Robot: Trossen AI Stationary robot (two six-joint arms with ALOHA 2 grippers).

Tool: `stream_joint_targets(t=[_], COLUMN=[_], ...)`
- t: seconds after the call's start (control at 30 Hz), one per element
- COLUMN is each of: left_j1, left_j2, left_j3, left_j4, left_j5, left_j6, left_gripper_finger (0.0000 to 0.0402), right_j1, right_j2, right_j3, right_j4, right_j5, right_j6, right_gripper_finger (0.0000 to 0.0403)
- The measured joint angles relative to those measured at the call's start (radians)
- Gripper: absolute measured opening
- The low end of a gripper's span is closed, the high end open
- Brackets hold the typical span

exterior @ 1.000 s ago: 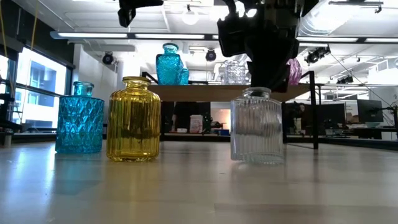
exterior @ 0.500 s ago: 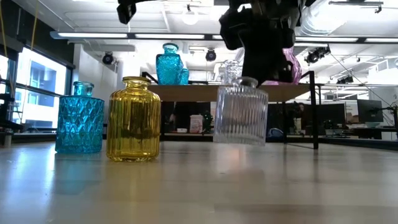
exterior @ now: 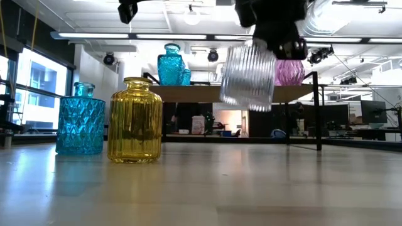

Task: Sort vases onto shelf
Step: Put the transparent vase on the shelf aligned with the other transparent vases

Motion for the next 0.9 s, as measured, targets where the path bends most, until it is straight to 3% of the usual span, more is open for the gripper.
stream_joint_targets(t=[0.13, 0.33, 0.63, 0.9], left_j1=[0.0, 0.0, 0.0, 0.0], left_j2=[0.0, 0.0, 0.0, 0.0], left_j3=[0.0, 0.0, 0.0, 0.0], left_j4=[0.0, 0.001, 0.039, 0.053], left_j5=[0.0, 0.0, -0.002, -0.003], left_j6=[0.016, 0.016, 0.015, -0.002], left_gripper_finger=[0.0058, 0.0058, 0.0058, 0.0058], right_j1=[-0.003, -0.043, -0.211, -0.342], right_j2=[-0.039, -0.039, -0.035, -0.034], right_j3=[0.045, 0.254, 0.511, 0.578], right_j4=[-0.104, -0.381, -0.572, -0.653], right_j5=[-0.002, 0.02, 0.08, 0.064], right_j6=[-0.01, -0.14, -0.377, -0.503], right_gripper_finger=[0.0, 0.0, 0.0, 0.0])
